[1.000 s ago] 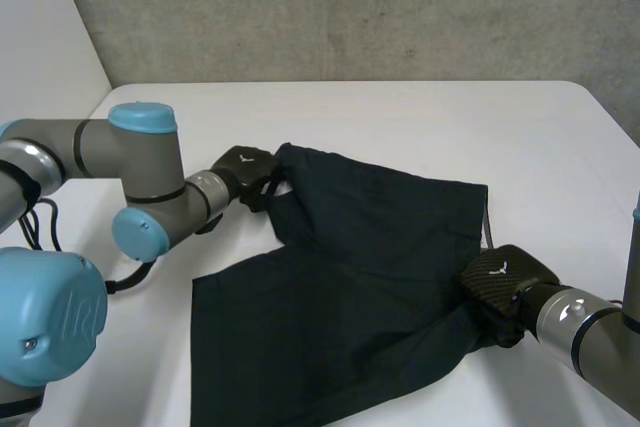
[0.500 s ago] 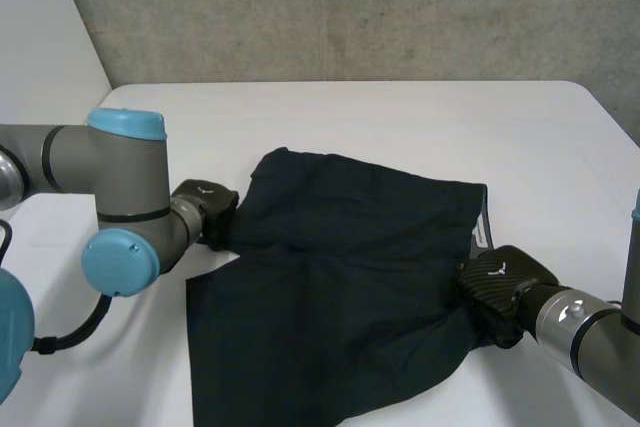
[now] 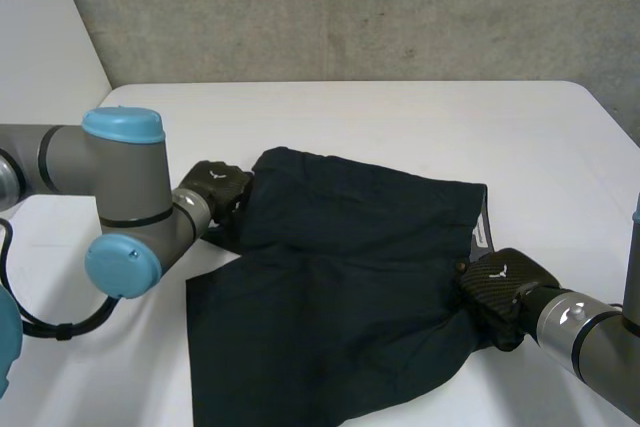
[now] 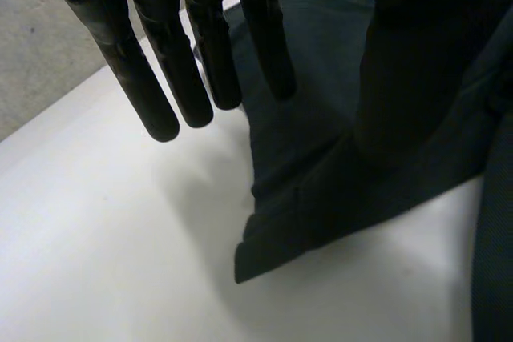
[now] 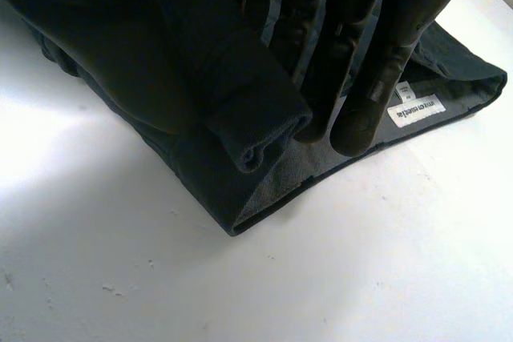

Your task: Fold the shorts.

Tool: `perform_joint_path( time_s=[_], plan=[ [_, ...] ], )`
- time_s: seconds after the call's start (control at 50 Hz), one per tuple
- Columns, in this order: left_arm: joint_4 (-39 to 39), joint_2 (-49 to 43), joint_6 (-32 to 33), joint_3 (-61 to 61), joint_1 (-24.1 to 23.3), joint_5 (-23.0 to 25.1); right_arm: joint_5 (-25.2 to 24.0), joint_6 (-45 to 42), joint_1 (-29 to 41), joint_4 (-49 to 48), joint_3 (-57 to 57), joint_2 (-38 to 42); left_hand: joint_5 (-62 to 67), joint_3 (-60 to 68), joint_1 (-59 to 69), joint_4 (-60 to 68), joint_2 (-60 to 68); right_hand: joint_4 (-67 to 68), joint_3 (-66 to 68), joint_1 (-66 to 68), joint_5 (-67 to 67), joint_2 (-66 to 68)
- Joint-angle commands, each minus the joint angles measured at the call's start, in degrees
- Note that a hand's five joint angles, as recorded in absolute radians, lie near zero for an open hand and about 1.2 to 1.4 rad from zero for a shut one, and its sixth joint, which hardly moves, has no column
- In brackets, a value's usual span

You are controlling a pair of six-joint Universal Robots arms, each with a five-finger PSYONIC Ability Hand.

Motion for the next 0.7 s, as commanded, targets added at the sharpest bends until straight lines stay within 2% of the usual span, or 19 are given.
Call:
perform_joint_path(
  time_s=[0.02, 0.08, 0.1, 0.26, 0.4, 0.48, 0.5, 0.58, 0.7],
  plan=[
    [-0.3, -1.2, 2.6, 0.7, 0.1, -0.6, 0.1, 0.0, 0.0, 0.0, 0.0, 0.0, 22.5, 22.4, 21.7, 22.2, 22.3, 11.8, 12.9, 26.6, 16.0, 12.8],
    [-0.3, -1.7, 4.2, 0.7, 0.2, -1.8, 0.0, 0.0, 0.0, 0.0, 0.0, 0.0, 32.2, 32.1, 31.5, 32.0, 32.0, 11.8, 12.9, 26.6, 16.0, 12.8],
    [-0.1, -1.9, 5.3, 0.6, 0.2, -3.0, 0.1, 0.0, 0.0, 0.0, 0.0, 0.0, 39.8, 39.7, 39.0, 39.5, 39.6, 11.8, 12.9, 26.6, 16.0, 12.8],
    [1.3, -2.1, 6.8, 0.7, 0.7, -11.0, 0.1, 0.1, 0.1, -0.3, 0.0, 0.0, 40.6, 40.6, 39.9, 40.4, 40.5, 11.8, 12.9, 26.6, 16.0, 12.8],
    [2.2, -2.1, 6.7, 0.0, 0.0, -10.8, -0.1, 3.6, 0.2, -0.7, -0.1, -0.1, 40.6, 40.6, 39.9, 40.4, 40.5, 11.8, 12.9, 26.6, 16.0, 12.8],
    [2.1, -1.2, 6.5, -1.4, -0.4, -9.8, -0.1, 4.8, 0.3, -0.8, -0.2, -0.2, 3.1, 3.0, 2.4, 2.9, 2.9, 11.8, 12.9, 26.6, 16.0, 12.8],
    [2.2, -0.7, 6.5, -2.3, -0.5, -9.3, -0.1, 4.8, 0.4, -0.8, -0.1, -0.2, -12.3, -12.4, -13.0, -12.5, -12.5, 11.8, 12.9, 26.6, 16.0, 12.8],
    [2.2, 4.0, 5.9, -4.3, -1.7, -9.3, -0.1, 5.0, 0.7, -1.1, -0.2, -0.1, -19.5, -19.6, -20.2, -19.7, -19.7, 11.8, 12.9, 26.6, 16.0, 12.8],
    [2.1, 12.4, 4.3, -10.7, -1.4, -9.8, -0.1, 9.3, 0.6, -2.4, -1.0, -0.2, -19.9, -20.0, -20.6, -20.1, -20.1, 11.8, 12.9, 26.6, 16.0, 12.8]
  ],
)
